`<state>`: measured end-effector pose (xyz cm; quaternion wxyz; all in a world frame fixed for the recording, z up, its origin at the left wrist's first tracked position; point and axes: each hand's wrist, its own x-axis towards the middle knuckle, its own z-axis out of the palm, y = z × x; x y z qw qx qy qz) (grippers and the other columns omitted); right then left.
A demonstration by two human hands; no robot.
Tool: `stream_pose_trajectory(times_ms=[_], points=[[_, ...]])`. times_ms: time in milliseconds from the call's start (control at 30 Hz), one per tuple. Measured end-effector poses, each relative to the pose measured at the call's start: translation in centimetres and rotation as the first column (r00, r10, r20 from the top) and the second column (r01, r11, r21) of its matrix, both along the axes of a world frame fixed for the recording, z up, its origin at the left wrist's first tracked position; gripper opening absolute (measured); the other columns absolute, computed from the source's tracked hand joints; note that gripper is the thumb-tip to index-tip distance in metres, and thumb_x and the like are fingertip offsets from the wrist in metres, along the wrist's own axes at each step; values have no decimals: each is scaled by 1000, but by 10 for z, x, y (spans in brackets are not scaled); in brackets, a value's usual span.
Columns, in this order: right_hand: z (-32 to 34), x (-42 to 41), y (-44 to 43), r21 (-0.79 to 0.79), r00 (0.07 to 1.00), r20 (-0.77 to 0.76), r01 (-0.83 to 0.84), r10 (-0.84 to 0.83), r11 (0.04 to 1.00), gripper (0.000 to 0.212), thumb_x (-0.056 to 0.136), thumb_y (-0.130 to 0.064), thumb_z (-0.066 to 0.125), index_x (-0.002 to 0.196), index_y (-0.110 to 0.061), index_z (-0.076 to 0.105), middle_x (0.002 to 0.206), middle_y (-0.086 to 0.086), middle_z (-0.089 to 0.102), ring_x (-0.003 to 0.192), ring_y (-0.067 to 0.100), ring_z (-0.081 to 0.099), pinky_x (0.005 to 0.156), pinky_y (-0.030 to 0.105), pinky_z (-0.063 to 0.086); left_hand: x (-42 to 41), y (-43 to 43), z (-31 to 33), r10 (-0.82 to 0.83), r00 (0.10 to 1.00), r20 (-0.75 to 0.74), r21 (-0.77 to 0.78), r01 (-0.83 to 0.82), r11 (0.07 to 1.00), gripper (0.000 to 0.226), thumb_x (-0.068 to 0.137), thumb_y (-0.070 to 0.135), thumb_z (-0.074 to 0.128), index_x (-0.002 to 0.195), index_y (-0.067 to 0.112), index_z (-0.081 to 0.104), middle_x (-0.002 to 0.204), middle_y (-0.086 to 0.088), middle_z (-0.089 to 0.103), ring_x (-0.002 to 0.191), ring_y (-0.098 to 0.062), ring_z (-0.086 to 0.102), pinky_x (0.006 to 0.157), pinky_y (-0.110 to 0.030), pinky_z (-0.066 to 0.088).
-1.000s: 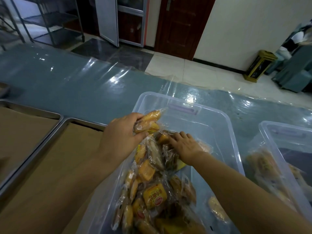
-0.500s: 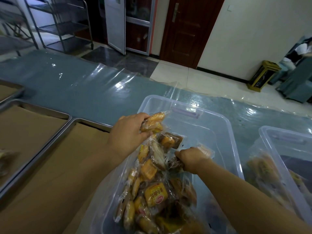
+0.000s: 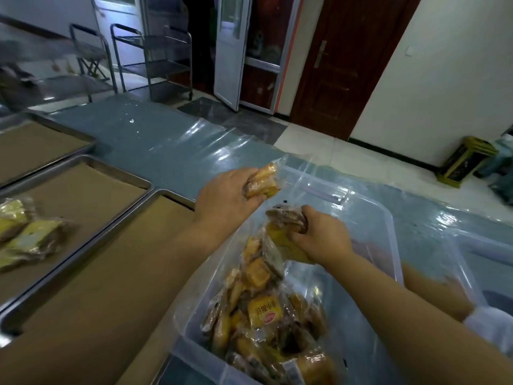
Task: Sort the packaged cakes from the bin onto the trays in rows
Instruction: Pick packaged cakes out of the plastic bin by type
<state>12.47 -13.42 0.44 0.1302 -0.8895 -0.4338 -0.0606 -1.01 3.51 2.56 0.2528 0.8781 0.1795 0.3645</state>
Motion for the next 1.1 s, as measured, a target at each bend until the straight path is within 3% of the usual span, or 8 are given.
stream_pose_trajectory(times_ms=[133,267,400,500,600,700,867,1100], points=[[20,-36,12,227,1000,-3,3,-3,974,27,72,-50,63,76,-31,45,65,-10,54,66,22,58,56,28,35,-27,9,10,119,987,109,-58,-113,992,47,74,48,68,117,34,57,104,11,63,96,-11,55,77,-29,44],[45,-73,39,386,994,86,-93,65,918,26,72,-40,69,74,-33,44,67,-11,53,63,17,53,54,29,37,-62,28,16,249,953,173,-150,-224,963,64,71,55,63,127,28,49,104,14,51,97,-6,45,80,-28,38],[63,-117,87,459,983,132,-176,129,871,25,70,-30,73,87,-21,57,77,-8,52,66,16,51,54,27,35,-115,67,15,328,920,216,-241,-275,931,53,68,60,56,112,30,60,96,12,50,90,-7,46,69,-19,34],[70,-157,139,379,961,184,-265,209,887,28,73,-33,72,93,-19,57,79,-5,56,65,16,52,51,25,31,-167,109,8,390,896,214,-307,-317,897,36,70,54,63,98,32,59,92,18,45,85,-6,47,65,-10,30],[67,-201,200,244,918,276,-353,284,903,28,78,-44,64,92,-22,54,77,-3,60,58,16,52,44,22,30,-222,156,0,405,887,223,-422,-287,860,34,72,44,69,103,34,58,101,13,54,90,-8,54,73,-20,42],[40,-245,259,134,937,138,-338,320,932,33,80,-53,56,93,-23,50,80,-3,61,65,21,58,52,30,43,-276,199,-15,394,902,176,-520,-254,816,26,72,41,69,93,49,57,89,17,63,81,-1,60,69,-21,48],[-29,-311,331,88,920,-236,-300,312,950,29,78,-43,65,99,-28,51,82,-6,62,77,18,63,55,24,38,-356,264,-62,401,916,13,-643,-299,705,39,73,38,70,110,28,59,94,5,67,83,-12,63,77,-37,52],[-81,-361,386,-23,949,-184,-263,254,965,41,78,-46,60,114,-30,49,89,-4,66,79,21,64,52,25,31,-427,316,-105,441,881,-169,-650,-436,623,47,70,41,72,113,40,54,87,13,61,75,-10,60,64,-30,49]])
